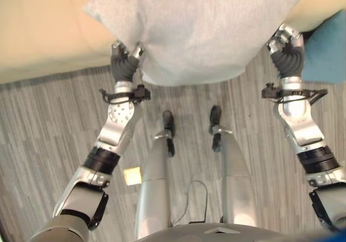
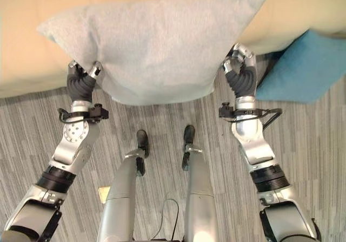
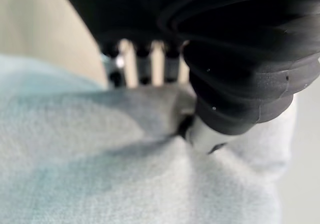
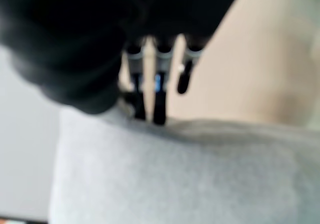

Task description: Pick up all the scattered cushions and arrange them neatly on the sofa.

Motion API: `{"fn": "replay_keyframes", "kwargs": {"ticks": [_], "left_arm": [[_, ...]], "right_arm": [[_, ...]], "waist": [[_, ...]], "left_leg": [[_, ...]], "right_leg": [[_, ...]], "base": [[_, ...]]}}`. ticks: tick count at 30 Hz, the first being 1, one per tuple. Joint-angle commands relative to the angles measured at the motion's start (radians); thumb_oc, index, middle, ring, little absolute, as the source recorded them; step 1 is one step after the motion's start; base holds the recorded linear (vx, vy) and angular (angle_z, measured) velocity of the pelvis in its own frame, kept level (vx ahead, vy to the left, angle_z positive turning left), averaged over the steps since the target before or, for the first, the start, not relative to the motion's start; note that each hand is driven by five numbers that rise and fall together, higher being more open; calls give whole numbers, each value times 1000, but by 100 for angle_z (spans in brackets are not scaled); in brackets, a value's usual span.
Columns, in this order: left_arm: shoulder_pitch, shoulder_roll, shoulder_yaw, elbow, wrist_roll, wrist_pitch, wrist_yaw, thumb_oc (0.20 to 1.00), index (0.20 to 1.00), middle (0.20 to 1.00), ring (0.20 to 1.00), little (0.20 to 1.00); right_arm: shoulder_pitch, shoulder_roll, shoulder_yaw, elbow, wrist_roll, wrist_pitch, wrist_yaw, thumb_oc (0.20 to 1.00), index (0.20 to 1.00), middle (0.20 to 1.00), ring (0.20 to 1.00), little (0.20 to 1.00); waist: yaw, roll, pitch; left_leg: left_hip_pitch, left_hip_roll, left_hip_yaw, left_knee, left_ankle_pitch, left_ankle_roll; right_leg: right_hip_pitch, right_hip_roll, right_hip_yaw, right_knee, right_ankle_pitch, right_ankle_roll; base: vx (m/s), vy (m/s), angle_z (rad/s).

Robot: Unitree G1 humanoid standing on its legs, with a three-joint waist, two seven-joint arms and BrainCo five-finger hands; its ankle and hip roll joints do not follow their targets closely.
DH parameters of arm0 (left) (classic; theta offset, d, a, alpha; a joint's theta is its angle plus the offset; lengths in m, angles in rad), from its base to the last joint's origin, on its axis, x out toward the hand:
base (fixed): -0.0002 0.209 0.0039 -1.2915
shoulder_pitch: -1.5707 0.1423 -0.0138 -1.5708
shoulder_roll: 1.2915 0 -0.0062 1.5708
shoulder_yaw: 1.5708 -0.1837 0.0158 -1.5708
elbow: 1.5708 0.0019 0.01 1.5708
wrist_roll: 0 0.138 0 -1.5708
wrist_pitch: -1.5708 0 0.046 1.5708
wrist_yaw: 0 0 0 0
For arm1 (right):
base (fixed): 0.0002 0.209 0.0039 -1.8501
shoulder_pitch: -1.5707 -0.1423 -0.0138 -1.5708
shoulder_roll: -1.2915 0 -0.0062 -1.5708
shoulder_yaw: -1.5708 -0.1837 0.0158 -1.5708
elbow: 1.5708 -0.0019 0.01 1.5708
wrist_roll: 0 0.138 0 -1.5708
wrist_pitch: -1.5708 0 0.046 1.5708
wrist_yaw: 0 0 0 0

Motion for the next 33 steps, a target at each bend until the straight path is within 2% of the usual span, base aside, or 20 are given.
{"fn": "replay_keyframes", "kwargs": {"ticks": [1,3,4,6,14,15,16,17,24,33], "left_arm": [[-20,-48,-46,-49,11,-99,-86,200,200,200,200,200],[44,-63,-49,-52,-17,-95,-120,200,200,200,200,200],[45,-63,-49,-52,-17,-95,-120,200,200,200,200,200],[144,-75,-55,-32,-23,-75,-163,200,200,200,200,200],[172,-86,-81,-52,-23,-59,-205,200,200,200,200,200],[181,-92,-78,-69,-36,-56,-210,200,200,200,200,200],[182,-92,-78,-70,-36,-56,-210,200,200,200,200,200],[181,-94,-77,-79,-40,-56,-214,200,200,200,200,200],[198,-100,-69,-124,-53,-50,-241,200,200,200,200,200],[185,-91,-79,-181,-45,-33,-283,200,200,200,200,200]], "right_arm": [[-6,7,15,-58,-32,-100,61,200,200,200,200,200],[42,8,12,-61,-48,-90,76,200,200,200,200,200],[43,8,12,-62,-48,-90,76,200,200,200,200,200],[144,31,1,-41,-39,-80,113,200,200,200,200,200],[214,53,38,49,-39,-48,158,200,200,200,200,200],[231,53,36,68,-44,-37,163,570,570,570,570,570],[232,53,36,68,-44,-37,163,699,699,699,699,699],[237,53,35,85,-51,-33,159,1000,1000,1000,1000,1000],[282,63,21,229,-53,-12,155,1000,1000,1000,1000,1000],[340,54,-7,561,-12,25,166,1000,1000,1000,1000,1000]], "waist": [[8,22,-102],[12,18,-108],[12,18,-104],[13,22,-136],[8,27,-218],[7,27,-240],[6,27,-238],[5,28,-247],[2,24,-296],[-6,14,-326]], "left_leg": [[93,10,-57,-138,68,-22],[202,14,-54,-187,77,-28],[210,15,-54,-191,78,-28],[437,25,-40,-319,103,-40],[651,35,-13,-455,134,-65],[686,34,-7,-480,140,-71],[690,35,-7,-483,141,-72],[704,36,-6,-493,144,-75],[782,35,5,-536,150,-84],[832,30,18,-544,131,-84]], "right_leg": [[123,15,-28,-120,1,61],[232,22,-41,-166,0,63],[240,22,-41,-170,0,63],[450,44,-61,-267,4,65],[675,82,-73,-408,12,68],[720,91,-77,-445,17,69],[725,92,-77,-449,18,69],[743,94,-76,-463,20,69],[846,104,-87,-546,42,76],[926,102,-102,-616,60,85]], "base": [[126,-46,5],[115,-37,13],[187,-40,11],[245,-44,9],[128,-42,-4],[125,-44,-2],[112,-38,-3],[63,-23,-3],[66,-28,-2],[21,-14,0]]}}
